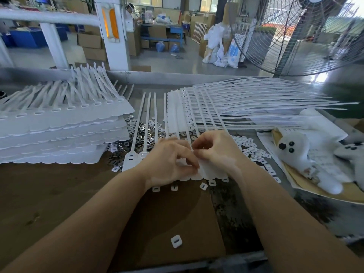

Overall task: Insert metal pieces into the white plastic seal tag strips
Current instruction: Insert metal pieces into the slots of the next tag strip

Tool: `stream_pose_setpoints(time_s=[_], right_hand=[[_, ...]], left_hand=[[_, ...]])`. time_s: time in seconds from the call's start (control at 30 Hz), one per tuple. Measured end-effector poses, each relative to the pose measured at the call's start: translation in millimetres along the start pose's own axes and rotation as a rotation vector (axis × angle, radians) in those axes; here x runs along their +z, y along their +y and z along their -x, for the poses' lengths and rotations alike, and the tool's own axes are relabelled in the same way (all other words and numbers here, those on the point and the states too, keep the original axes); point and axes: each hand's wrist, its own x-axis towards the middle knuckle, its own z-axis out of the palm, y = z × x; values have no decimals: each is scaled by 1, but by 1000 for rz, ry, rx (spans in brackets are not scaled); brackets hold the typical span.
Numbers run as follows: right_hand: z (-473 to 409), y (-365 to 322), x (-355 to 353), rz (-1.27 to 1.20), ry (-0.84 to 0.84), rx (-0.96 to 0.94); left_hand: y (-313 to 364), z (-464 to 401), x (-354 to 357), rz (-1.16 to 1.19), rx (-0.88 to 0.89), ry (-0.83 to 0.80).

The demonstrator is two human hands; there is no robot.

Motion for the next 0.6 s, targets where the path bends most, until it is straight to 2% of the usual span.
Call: stream_pose_setpoints(time_s=[0.1, 0.2, 0.33, 0.53, 0.6], right_hand=[[1, 0, -1, 18, 7, 2], [0, 1, -1, -5, 3, 19], [1, 0, -1, -26, 4, 23], [2, 0, -1, -44, 23, 35], [3, 1, -1, -97, 67, 17]], left_hand=[[8, -3, 2, 76, 19, -186], [10, -5, 3, 77, 24, -268], [10, -4, 2, 79, 13, -305], [12, -5, 5, -45, -3, -376], [12, -7, 4, 69, -54, -285]])
